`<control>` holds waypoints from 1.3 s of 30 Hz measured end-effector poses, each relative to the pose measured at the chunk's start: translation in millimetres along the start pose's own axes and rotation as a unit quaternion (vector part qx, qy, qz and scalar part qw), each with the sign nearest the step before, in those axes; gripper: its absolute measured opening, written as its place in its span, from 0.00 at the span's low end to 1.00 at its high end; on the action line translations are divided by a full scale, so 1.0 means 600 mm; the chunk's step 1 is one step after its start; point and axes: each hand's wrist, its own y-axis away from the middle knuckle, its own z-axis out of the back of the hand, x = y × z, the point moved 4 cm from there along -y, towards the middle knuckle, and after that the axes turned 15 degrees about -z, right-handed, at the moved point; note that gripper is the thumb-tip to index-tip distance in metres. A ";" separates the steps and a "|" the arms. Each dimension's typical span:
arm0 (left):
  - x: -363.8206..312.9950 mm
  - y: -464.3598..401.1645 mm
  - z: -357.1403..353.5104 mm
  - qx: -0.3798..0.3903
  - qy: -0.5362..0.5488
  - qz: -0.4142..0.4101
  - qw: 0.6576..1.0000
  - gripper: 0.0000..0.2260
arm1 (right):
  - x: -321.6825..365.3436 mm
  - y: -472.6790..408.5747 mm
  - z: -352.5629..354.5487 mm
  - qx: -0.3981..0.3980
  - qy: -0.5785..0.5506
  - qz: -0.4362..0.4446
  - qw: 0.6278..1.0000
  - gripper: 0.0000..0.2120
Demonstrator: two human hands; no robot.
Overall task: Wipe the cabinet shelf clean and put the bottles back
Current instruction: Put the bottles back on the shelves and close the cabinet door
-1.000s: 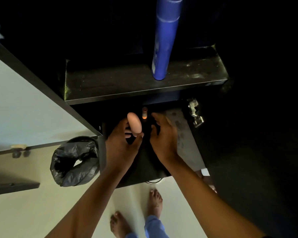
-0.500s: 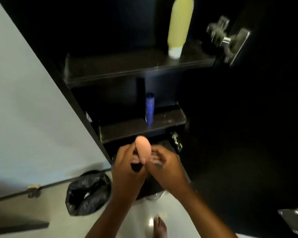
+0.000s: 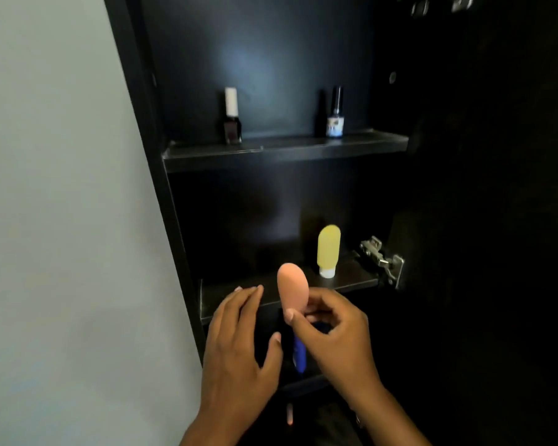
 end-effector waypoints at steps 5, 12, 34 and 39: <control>0.028 -0.039 -0.008 0.069 -0.071 -0.010 0.995 0.25 | 0.043 -0.078 -0.039 0.004 0.011 0.008 1.000 0.08; 0.041 -0.032 -0.020 0.098 -0.080 0.007 0.992 0.21 | 0.029 -0.153 -0.107 0.008 0.133 -0.010 0.991 0.09; 0.009 -0.050 -0.003 0.082 0.016 -0.005 0.996 0.22 | 0.065 -0.054 -0.012 -0.052 0.122 0.019 0.991 0.16; -0.125 -0.044 -0.001 0.048 0.159 -0.068 0.984 0.23 | 0.101 0.075 0.108 -0.148 0.109 0.066 0.981 0.13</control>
